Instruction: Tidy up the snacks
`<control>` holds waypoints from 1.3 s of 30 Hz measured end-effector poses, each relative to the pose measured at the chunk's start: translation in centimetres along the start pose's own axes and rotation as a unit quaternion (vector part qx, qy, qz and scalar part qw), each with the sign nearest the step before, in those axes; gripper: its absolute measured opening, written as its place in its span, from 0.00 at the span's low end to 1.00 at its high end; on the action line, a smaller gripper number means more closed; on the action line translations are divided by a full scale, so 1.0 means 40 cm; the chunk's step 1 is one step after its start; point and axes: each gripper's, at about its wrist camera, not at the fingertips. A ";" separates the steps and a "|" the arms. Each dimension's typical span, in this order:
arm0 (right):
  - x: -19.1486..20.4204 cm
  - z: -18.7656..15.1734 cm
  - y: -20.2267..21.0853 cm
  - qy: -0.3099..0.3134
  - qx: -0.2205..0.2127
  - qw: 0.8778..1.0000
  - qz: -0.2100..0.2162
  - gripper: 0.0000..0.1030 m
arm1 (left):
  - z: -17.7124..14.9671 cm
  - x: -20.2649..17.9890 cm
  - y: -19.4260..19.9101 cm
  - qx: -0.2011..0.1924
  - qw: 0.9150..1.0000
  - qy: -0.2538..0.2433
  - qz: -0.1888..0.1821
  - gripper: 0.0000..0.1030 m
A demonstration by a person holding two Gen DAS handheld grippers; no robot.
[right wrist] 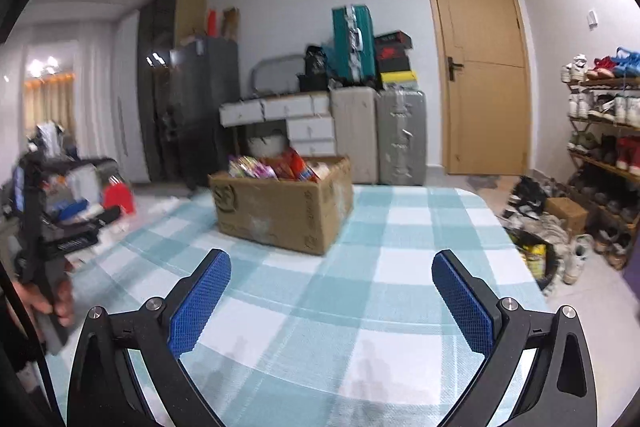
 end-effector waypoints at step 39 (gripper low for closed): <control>0.017 -0.008 0.001 0.017 -0.006 1.000 0.004 0.99 | -0.006 0.013 0.020 -0.003 1.000 0.016 0.001 0.99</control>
Point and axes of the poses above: each gripper's, at about its wrist camera, not at the fingertips, and y roughly against the way its jaws point, x to its left, z to its top, and after that the axes turned 9 degrees about x, right-handed
